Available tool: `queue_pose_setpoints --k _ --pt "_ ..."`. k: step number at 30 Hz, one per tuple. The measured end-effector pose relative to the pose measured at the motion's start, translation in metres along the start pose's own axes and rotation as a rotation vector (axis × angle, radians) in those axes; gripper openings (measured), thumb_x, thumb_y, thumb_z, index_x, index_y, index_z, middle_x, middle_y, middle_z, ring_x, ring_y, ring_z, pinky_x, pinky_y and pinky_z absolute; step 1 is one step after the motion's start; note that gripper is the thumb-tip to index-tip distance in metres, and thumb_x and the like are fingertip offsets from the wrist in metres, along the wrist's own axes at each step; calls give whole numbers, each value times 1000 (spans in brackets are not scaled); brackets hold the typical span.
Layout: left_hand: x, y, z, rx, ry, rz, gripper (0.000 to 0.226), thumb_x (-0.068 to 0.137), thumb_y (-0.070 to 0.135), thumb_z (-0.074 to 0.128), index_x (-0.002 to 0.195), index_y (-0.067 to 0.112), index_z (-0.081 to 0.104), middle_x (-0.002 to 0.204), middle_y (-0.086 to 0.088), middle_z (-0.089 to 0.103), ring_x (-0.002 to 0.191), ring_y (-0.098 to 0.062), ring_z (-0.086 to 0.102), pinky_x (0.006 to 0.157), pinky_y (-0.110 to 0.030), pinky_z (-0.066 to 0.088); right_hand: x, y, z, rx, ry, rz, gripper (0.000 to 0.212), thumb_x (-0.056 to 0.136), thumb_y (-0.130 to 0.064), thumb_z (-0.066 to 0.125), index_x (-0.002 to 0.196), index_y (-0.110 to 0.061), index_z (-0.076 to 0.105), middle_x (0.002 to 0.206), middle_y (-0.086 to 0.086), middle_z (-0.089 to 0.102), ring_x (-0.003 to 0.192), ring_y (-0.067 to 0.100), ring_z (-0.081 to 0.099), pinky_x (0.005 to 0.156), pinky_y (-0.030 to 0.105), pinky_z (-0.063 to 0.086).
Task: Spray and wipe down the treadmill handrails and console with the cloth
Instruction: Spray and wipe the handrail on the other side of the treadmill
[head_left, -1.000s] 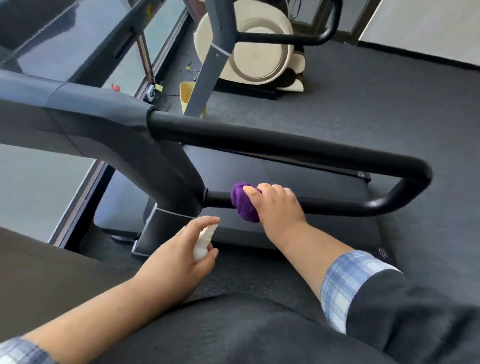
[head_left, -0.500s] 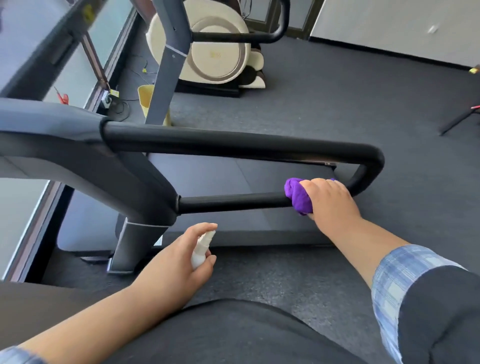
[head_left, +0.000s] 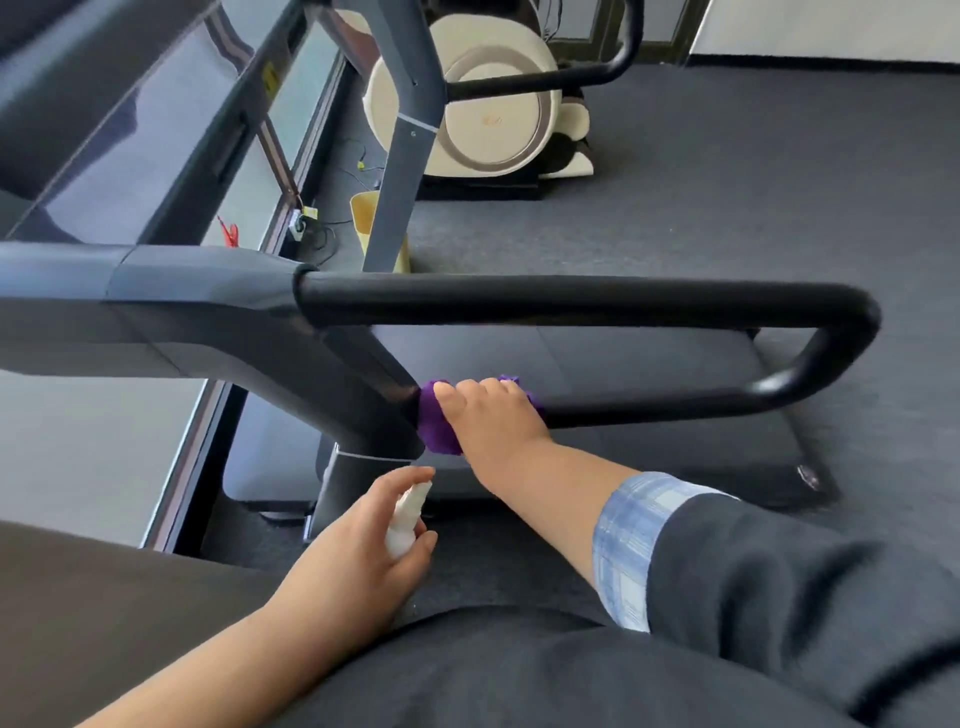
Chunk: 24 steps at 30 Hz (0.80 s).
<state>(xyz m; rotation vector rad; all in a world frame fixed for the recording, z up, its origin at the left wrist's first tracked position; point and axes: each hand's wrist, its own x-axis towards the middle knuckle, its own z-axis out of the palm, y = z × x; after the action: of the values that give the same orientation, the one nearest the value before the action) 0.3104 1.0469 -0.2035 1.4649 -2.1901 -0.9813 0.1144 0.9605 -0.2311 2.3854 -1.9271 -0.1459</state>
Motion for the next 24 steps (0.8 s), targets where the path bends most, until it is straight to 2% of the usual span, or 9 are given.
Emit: queue_pose_setpoints --k 3,5,8,11,13,16,19,21,24 --pt "6 7 0 -13 7 40 61 85 33 67 123 64 31 98 26 60 84 1 61 68 -13 42 -24 38 6 -16 19 -72 73 86 -17 70 147 -21 29 129 5 52 117 29 53 104 43 42" --pt "13 12 3 -33 -4 70 64 85 32 68 121 67 29 97 25 61 82 0 61 67 -11 41 -45 68 12 -14 19 -47 76 87 -18 70 150 -24 27 140 4 48 127 29 47 112 44 36" --pt "21 20 6 -38 -9 107 64 85 33 68 120 69 28 98 29 59 81 0 60 67 -7 41 -80 118 11 -31 -16 72 79 88 -16 69 155 -26 27 154 4 39 143 27 34 120 44 25" --pt "28 26 8 -51 -11 127 63 85 35 66 119 71 28 100 31 57 83 2 59 67 -6 40 -113 166 5 -36 -34 256 80 82 -9 71 153 -24 36 156 4 39 145 27 32 122 42 21" --pt "31 28 9 -65 -28 136 63 86 35 66 119 71 27 98 28 58 83 1 59 66 -7 41 -130 187 2 -23 -31 367 84 78 -12 76 152 -22 37 157 4 38 146 27 29 122 41 21" --pt "35 28 9 -80 -53 141 63 88 34 65 119 71 25 93 23 60 83 -1 59 66 -12 42 -129 178 6 59 29 483 80 78 -21 79 149 -18 42 154 9 42 145 35 29 121 48 21" --pt "34 30 6 -69 -63 141 64 89 33 65 118 72 24 98 28 57 82 0 59 65 -12 43 -111 142 12 103 64 576 86 80 -42 77 152 -21 36 157 7 38 147 36 24 122 52 14" --pt "31 30 5 -56 -80 139 64 89 33 65 117 73 23 100 30 56 81 0 59 65 -10 43 -100 118 14 105 61 532 89 84 -48 72 156 -23 27 160 5 32 150 35 17 123 52 8" --pt "28 28 5 -45 -100 116 65 89 33 65 115 75 23 94 23 60 81 0 59 64 -11 42 -82 81 15 121 37 379 87 89 -43 68 158 -24 18 162 5 26 151 35 9 123 52 1"
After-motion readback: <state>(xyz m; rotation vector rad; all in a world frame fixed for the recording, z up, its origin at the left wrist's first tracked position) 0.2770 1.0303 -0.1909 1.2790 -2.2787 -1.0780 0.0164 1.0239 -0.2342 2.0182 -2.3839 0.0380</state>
